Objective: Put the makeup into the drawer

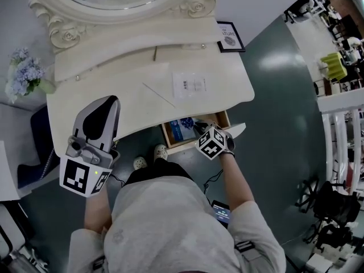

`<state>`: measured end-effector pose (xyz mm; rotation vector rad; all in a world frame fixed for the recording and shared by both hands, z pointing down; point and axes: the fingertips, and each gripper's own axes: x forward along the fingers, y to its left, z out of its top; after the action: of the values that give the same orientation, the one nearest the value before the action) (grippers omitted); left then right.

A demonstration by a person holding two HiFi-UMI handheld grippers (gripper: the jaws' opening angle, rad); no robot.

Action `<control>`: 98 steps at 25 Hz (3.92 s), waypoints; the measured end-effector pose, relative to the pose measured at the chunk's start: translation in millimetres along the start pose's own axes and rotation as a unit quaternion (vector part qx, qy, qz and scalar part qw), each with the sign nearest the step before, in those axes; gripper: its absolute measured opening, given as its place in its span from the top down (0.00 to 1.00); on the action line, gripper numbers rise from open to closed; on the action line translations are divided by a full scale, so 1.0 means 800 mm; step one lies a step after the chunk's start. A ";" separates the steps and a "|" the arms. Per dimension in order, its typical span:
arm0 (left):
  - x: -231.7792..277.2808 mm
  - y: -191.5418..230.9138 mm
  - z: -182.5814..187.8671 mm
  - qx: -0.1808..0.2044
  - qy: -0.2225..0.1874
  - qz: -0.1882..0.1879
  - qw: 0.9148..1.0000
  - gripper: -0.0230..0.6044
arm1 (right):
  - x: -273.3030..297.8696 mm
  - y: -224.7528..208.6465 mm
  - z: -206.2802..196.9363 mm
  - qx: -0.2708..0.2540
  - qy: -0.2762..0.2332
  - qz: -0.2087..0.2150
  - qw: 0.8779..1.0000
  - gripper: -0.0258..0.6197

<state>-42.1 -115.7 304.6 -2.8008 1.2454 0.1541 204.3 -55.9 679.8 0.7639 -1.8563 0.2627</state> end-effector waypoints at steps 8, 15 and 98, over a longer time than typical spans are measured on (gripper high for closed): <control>-0.010 0.016 0.001 0.011 0.010 0.032 0.999 0.94 | 0.033 0.003 -0.002 -0.027 0.035 0.033 0.998 0.89; -0.015 0.026 0.002 0.016 0.015 0.051 0.998 0.94 | 0.051 0.008 -0.011 -0.034 0.063 0.049 0.996 0.89; -0.039 0.061 0.035 0.038 -0.018 0.060 0.997 0.94 | -0.248 -0.048 0.326 0.163 -0.468 -0.027 0.868 0.92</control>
<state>-100.8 -122.3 279.6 -2.6486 1.3820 0.1595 78.0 -143.0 387.6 1.3337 -2.7352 0.1780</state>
